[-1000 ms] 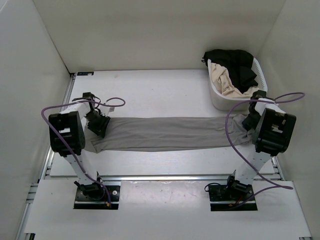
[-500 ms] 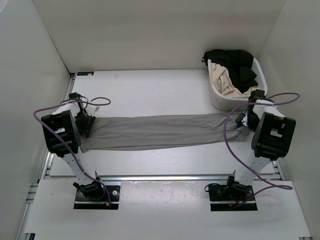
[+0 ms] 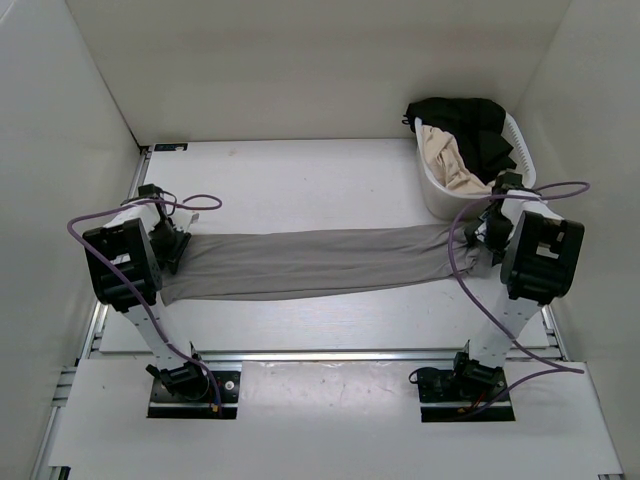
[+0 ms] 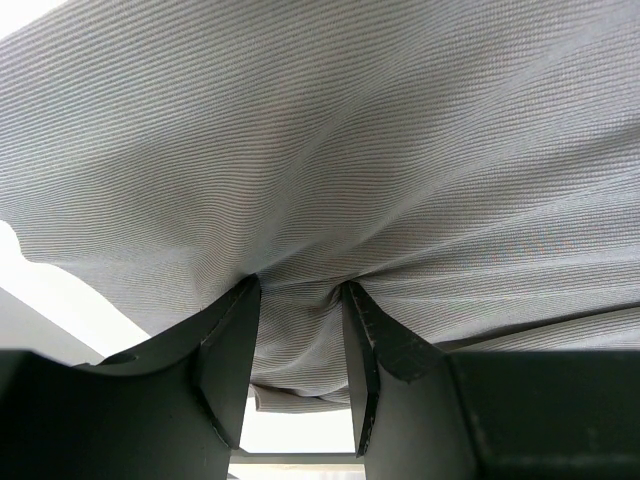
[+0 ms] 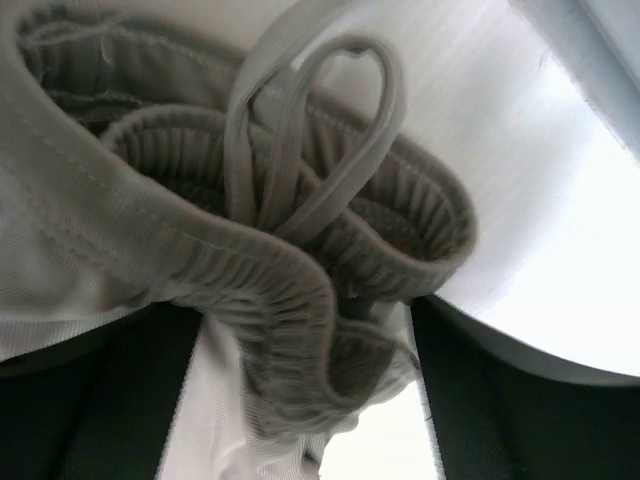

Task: Fold and stack the trousers
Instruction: Fold the trousers

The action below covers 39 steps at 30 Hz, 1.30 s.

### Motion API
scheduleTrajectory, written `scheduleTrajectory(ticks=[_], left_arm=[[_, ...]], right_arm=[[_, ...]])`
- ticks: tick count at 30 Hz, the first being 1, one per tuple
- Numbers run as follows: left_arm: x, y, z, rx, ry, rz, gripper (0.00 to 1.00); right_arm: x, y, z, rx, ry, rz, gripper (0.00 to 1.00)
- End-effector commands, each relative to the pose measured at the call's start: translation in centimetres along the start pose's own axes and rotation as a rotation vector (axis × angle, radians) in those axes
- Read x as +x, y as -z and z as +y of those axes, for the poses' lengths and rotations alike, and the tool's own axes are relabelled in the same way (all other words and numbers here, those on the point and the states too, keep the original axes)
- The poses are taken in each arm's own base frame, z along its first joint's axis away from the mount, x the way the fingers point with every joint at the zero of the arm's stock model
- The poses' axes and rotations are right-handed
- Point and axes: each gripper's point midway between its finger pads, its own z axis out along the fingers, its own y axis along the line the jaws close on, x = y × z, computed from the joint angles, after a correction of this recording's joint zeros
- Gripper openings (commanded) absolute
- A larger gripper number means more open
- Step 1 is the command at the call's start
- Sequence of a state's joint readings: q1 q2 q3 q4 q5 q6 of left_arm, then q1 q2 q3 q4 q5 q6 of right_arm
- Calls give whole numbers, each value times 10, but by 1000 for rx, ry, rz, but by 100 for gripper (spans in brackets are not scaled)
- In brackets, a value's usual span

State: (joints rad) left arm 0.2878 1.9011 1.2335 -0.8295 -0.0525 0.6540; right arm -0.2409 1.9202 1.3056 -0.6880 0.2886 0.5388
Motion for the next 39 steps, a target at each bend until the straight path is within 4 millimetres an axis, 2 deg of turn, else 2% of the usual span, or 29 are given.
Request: scheduleTrajectory(ticks=[1,2,3,5,6,11,14,17,20,21,22,23,25,26,27,28,29,31,32,33,34,35,36,37,38,39], left_arm=[[3,-20,8,-23,-6,12,50],[3,-20,8,-24,-6,12,50],[3,-20,8,-24,-6,12,50],[3,-17,8,-23,-6,12,50],[3,-17,8,-24,-6,12,50],[6,-18,6,-18,-7,19,50],[7,-15,5,-18,-7,19,50],[2,-11,2,4,-7,-2,50],[-10,1,-8,80,4,-54,50],[-13,7,-10,90,4,-72,50],[-15,9,-14,116,13,-78,50],[-18,14,-11,105,13,-92,50],[-16,14,-13,111,13,-85,50],[-11,11,-15,113,14,-68,50],[-10,9,-16,119,14,-60,50],[-3,3,-19,126,14,-33,50],[0,2,-21,132,14,-26,50],[2,-1,-26,147,14,-22,50],[1,-1,-28,159,15,-31,50],[2,-3,-29,164,15,-24,50],[0,-3,-31,173,25,-29,50],[-1,-3,-33,174,16,-30,50],[-1,-3,-33,174,15,-30,50],[-1,-3,-33,174,15,-30,50],[-4,-1,-31,168,15,-37,50],[-4,-1,-31,168,15,-37,50]], right_arm=[[11,-25,1,46,14,54,82],[10,-25,-6,64,8,58,73],[12,-28,-8,78,11,61,52],[21,-32,-14,102,9,78,24],[24,-32,-18,111,-1,72,2],[30,-22,-43,186,-9,11,0],[23,-7,-59,235,-17,-61,0],[13,16,-72,283,-8,-149,0],[-1,53,-78,359,52,-264,0],[-4,68,-71,369,92,-315,0],[-13,84,-72,417,106,-380,0],[-13,90,-67,434,138,-404,0],[0,111,-45,419,215,-463,0],[12,121,-21,380,239,-511,0],[19,133,-24,429,268,-543,0],[26,143,-17,425,272,-575,0],[43,152,6,375,266,-630,0],[62,168,20,354,299,-659,0],[83,171,42,304,326,-685,0],[95,175,49,295,365,-693,0],[116,188,72,228,414,-723,0],[131,185,85,217,415,-732,0],[140,193,88,233,459,-756,0],[161,201,102,196,503,-777,0],[174,206,122,163,491,-789,0],[184,210,130,156,526,-797,0]])
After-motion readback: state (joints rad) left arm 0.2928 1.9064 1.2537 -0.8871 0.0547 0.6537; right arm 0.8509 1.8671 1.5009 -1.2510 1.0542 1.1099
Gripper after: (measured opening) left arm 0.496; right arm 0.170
